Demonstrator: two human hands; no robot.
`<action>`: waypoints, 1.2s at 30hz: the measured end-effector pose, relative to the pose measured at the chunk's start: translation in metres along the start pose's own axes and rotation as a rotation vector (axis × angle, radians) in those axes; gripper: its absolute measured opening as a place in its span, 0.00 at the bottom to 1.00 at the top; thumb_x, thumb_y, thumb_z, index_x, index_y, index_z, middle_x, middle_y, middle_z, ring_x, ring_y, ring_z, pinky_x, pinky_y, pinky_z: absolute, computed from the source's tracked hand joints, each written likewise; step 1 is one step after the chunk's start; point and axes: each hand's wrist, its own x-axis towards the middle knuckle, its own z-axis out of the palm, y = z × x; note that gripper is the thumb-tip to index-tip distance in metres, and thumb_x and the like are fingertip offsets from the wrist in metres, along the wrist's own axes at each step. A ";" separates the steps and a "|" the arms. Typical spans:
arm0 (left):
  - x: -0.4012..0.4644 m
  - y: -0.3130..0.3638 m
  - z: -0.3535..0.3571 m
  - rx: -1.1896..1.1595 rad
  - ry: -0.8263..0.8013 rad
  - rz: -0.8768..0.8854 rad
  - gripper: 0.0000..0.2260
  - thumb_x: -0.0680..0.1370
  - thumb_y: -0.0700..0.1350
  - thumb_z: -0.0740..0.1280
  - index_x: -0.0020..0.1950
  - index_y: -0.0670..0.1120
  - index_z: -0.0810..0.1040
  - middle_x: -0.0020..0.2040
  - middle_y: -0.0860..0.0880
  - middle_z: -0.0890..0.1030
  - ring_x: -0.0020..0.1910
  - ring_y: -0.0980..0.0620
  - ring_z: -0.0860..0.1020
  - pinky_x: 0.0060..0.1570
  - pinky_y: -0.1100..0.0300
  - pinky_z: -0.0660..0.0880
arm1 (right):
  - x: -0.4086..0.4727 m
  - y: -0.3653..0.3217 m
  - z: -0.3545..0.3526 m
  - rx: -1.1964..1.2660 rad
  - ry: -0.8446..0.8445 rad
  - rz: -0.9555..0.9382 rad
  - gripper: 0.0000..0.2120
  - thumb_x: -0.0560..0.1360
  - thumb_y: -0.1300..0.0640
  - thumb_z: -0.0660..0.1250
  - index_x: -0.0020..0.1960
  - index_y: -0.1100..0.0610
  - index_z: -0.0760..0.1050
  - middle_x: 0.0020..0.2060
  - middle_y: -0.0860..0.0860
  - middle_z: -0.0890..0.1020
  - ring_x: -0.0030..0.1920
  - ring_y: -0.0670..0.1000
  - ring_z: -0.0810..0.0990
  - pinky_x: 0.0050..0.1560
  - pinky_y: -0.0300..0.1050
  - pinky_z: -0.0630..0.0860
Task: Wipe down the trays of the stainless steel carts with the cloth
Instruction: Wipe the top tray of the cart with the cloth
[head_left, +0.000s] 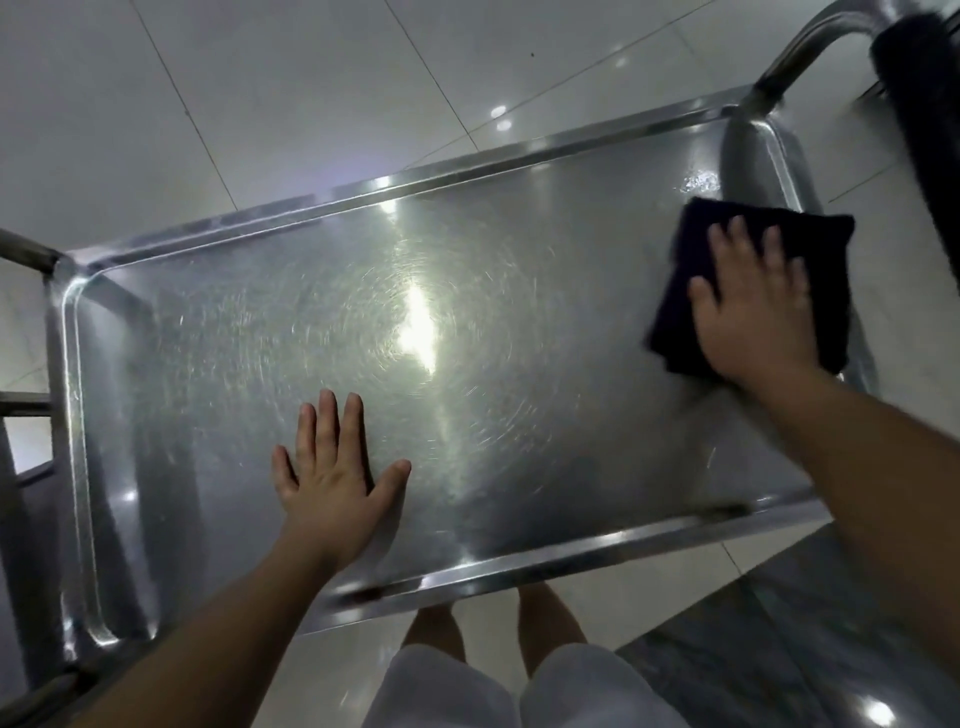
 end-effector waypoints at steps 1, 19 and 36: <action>0.001 0.000 0.000 -0.004 0.004 0.001 0.42 0.73 0.76 0.41 0.78 0.60 0.25 0.78 0.56 0.23 0.76 0.56 0.22 0.77 0.40 0.29 | 0.005 0.008 -0.002 -0.001 -0.003 0.052 0.34 0.81 0.39 0.42 0.84 0.49 0.46 0.84 0.49 0.49 0.83 0.57 0.46 0.81 0.61 0.44; 0.000 0.003 0.001 0.007 0.013 -0.028 0.41 0.73 0.74 0.39 0.79 0.58 0.26 0.78 0.57 0.22 0.77 0.56 0.23 0.77 0.42 0.29 | -0.080 -0.252 0.046 -0.096 -0.117 -0.837 0.28 0.85 0.43 0.47 0.84 0.46 0.49 0.83 0.44 0.51 0.83 0.54 0.45 0.81 0.58 0.43; -0.002 -0.002 0.001 -0.017 0.027 0.007 0.40 0.75 0.75 0.42 0.77 0.60 0.23 0.79 0.56 0.24 0.78 0.53 0.24 0.77 0.39 0.30 | 0.059 -0.051 -0.024 0.011 -0.031 0.102 0.32 0.83 0.42 0.44 0.84 0.53 0.45 0.84 0.51 0.48 0.82 0.61 0.46 0.81 0.62 0.46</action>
